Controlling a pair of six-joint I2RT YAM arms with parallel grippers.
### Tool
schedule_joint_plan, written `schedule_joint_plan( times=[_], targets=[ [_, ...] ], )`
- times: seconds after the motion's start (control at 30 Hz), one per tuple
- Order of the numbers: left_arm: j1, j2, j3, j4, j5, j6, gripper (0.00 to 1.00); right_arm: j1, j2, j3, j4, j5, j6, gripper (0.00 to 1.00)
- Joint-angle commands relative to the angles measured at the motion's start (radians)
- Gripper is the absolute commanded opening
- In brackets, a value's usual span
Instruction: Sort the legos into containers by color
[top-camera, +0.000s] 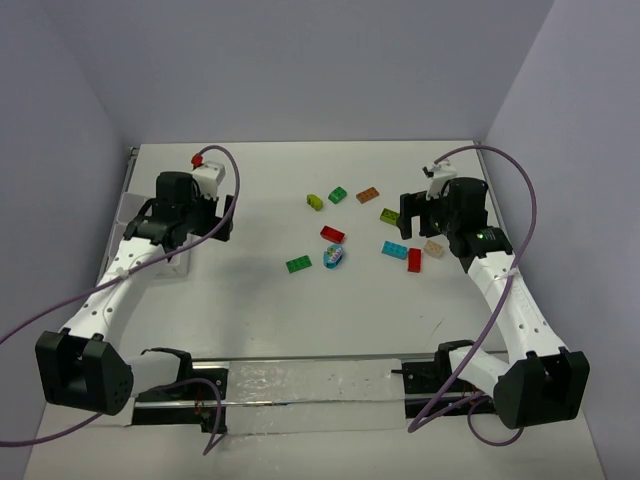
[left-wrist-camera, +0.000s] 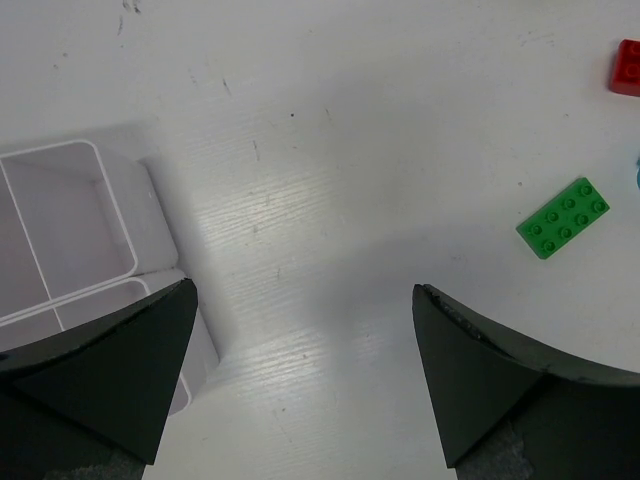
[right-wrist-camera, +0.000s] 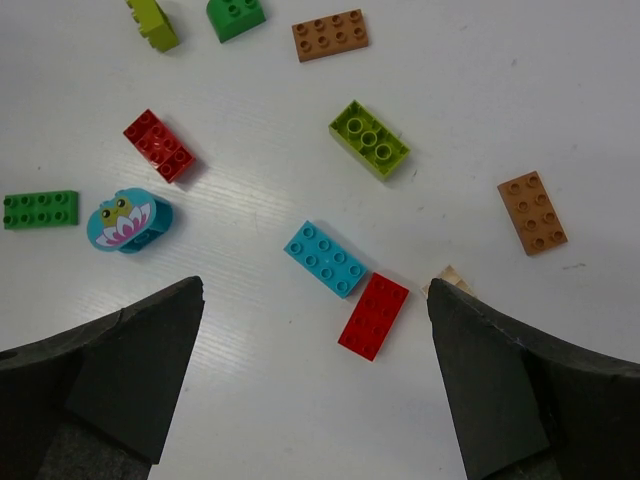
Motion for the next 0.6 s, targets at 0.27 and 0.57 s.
schedule_joint_plan(
  times=[0.27, 0.57],
  targets=[
    [-0.333, 0.189, 0.258, -0.118, -0.043, -0.013, 0.99, 0.004, 0.037, 0.053, -0.048, 0.060, 0.005, 1.00],
    [-0.605, 0.465, 0.459, -0.238, -0.116, -0.106, 0.97, -0.015, 0.043, 0.035, -0.070, 0.100, 0.005, 1.00]
  ],
)
